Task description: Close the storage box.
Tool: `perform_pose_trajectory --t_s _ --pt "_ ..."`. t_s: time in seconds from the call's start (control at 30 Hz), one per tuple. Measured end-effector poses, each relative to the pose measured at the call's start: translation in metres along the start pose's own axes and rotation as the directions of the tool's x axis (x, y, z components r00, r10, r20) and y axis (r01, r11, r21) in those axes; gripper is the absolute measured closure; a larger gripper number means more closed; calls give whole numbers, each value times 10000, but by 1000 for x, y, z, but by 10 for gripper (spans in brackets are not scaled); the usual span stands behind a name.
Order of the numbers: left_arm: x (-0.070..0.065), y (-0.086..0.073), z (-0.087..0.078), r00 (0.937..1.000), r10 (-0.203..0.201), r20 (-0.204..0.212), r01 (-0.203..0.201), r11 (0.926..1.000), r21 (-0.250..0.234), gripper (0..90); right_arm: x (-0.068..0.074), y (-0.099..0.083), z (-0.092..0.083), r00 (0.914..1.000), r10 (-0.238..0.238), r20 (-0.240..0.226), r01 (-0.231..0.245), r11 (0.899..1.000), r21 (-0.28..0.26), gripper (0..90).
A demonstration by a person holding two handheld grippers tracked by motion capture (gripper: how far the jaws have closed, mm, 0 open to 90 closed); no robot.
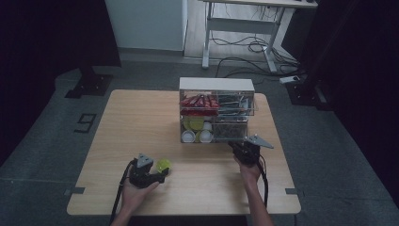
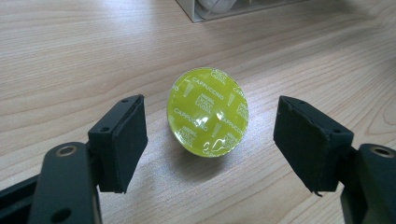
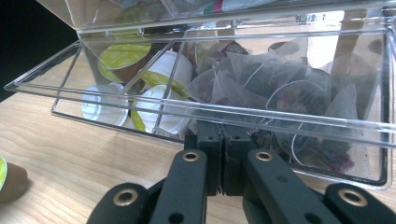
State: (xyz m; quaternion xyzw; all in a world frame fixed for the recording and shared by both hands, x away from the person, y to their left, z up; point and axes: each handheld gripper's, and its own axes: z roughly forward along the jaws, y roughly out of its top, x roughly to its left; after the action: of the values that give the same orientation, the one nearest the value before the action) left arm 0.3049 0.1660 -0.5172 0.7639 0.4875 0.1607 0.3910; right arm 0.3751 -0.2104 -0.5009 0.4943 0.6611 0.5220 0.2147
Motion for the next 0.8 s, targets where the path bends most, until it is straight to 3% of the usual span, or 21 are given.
perform_pose_trajectory --t_s 0.8 --pt "0 -1 3 10000 -2 25 2 10000 64 262 -5 -11 1 9997 -1 230 -13 9982 602 864"
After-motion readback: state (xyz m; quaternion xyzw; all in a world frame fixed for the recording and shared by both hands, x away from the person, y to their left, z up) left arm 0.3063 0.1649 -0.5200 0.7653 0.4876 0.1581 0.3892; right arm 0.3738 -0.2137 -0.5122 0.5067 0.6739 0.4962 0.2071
